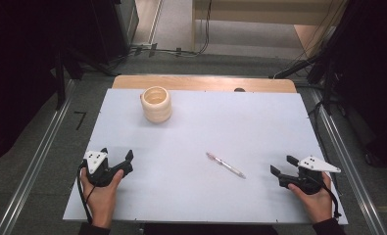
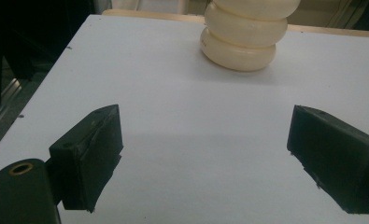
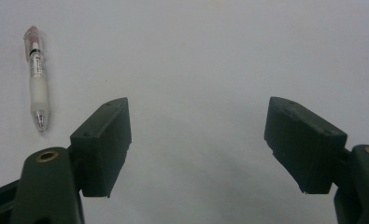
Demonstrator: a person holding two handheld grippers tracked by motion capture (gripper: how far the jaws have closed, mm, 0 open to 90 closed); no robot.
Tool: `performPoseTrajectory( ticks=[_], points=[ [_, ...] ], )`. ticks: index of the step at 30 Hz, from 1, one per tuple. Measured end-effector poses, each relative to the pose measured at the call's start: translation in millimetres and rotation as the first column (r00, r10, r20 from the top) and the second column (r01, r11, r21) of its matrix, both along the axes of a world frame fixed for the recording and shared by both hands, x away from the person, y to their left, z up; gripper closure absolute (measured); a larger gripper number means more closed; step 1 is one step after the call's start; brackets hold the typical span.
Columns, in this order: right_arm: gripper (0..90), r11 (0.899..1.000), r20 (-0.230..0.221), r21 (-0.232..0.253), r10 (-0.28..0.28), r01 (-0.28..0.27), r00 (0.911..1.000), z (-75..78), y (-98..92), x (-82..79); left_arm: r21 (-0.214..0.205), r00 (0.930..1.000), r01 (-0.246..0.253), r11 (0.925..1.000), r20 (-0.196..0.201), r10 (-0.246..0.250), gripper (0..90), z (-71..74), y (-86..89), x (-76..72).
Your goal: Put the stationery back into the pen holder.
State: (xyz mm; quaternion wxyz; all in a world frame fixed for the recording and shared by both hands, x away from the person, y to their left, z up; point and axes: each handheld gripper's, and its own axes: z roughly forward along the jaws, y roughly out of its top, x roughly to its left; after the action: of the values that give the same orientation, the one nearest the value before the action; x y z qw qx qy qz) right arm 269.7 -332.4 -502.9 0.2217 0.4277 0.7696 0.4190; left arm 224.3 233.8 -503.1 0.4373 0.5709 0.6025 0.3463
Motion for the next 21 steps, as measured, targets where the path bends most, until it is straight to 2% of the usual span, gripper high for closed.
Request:
performPoseTrajectory(
  ticks=[21],
  points=[
    [21.4,1.0,-0.007,-0.011,0.028,-0.028,0.9996,-2.1,11.8,1.9,0.005,1.0,-0.001,1.0,-0.003,0.001,10.9,-0.4,-0.3,0.2]
  ],
)
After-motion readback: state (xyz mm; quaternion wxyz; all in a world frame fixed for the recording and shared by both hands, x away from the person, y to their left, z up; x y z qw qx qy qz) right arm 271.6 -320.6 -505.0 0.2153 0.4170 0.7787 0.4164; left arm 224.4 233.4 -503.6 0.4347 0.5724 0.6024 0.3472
